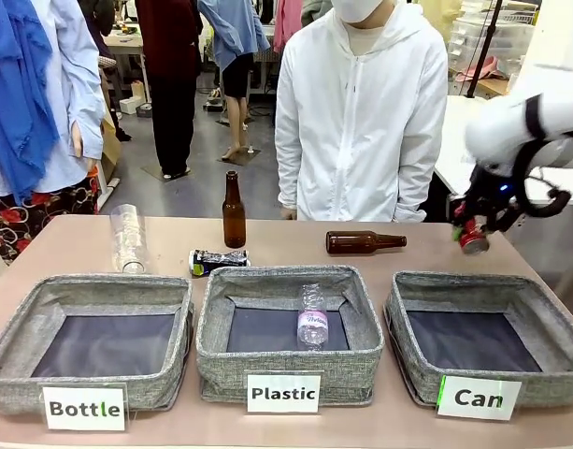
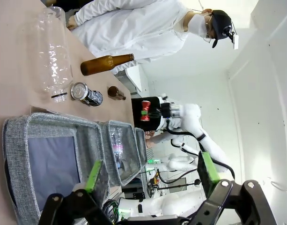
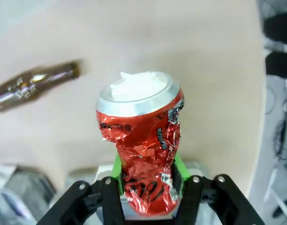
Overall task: Sort the can waste into the basket.
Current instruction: Pick up the can waste from the table and place it in the right Fabric basket.
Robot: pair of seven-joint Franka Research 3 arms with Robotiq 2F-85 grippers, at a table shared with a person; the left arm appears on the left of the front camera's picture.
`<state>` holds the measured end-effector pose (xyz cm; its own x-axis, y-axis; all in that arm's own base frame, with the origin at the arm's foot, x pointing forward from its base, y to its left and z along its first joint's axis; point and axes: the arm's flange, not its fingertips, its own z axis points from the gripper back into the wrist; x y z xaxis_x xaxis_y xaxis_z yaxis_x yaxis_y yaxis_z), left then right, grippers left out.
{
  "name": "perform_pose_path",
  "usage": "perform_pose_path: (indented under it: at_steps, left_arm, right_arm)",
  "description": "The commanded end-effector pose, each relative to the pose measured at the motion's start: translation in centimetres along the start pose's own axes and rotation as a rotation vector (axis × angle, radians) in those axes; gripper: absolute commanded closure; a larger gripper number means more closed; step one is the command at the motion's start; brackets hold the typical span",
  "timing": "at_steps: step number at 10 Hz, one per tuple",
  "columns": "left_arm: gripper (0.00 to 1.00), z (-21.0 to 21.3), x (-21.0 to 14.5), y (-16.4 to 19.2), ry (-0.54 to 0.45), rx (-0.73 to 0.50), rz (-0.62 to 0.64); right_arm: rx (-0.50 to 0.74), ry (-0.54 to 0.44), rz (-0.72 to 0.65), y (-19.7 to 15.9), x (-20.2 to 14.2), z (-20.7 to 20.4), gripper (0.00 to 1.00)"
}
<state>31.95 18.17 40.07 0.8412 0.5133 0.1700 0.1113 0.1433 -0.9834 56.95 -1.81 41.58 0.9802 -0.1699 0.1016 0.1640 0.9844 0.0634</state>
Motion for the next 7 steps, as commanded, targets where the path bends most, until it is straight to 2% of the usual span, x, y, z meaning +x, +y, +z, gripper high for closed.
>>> perform_pose_path:
  at_steps: [1, 2, 4, 5, 7]
  left_arm:
    - [0.00, 0.0, -0.1, -0.1, -0.002, -0.017, -0.023]
    - [0.00, 0.0, -0.1, -0.1, -0.002, -0.017, -0.023]
    - [0.00, 0.0, -0.1, -0.1, -0.002, -0.017, -0.023]
    - [0.00, 0.0, -0.1, -0.1, -0.002, -0.017, -0.023]
    - [0.00, 0.0, -0.1, -0.1, -0.002, -0.017, -0.023]
  right_arm:
    - [0.015, -0.037, 0.198, -1.1, -6.7, 5.0, 1.00]
    - [0.015, -0.022, 0.302, -0.8, -9.5, 6.6, 1.00]
    - [-0.010, 0.018, 0.623, -0.4, -15.0, 7.7, 1.00]
    - [-0.009, 0.074, 0.814, -0.4, -17.8, 7.4, 1.00]
    - [0.014, 0.106, 1.200, -0.9, -21.8, 6.7, 1.00]
